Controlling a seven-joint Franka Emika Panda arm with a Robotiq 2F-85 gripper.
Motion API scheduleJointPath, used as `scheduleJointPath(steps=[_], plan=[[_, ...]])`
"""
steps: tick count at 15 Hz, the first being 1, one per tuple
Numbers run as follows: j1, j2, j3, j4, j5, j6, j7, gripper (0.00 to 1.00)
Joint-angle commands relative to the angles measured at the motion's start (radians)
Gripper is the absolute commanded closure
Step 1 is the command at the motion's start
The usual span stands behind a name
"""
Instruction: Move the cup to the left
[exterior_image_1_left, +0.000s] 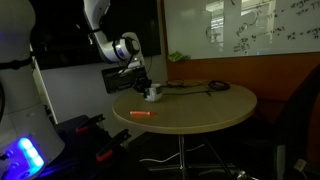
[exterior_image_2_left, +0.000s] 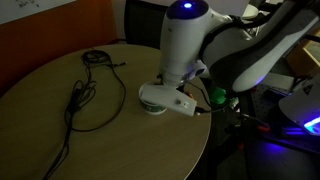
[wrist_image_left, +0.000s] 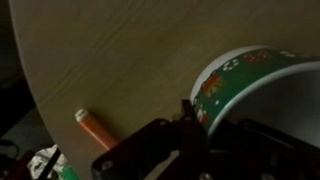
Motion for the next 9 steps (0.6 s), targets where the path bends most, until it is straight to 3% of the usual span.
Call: scheduleJointPath(steps=[1,9], plan=[[-0.004,-0.08,0.023,-0.08,-0.018,0.011,-0.014,0.97],[-0.038,-0.106,0.04,-0.146,-0.042,0.039,-0.039,0.97]])
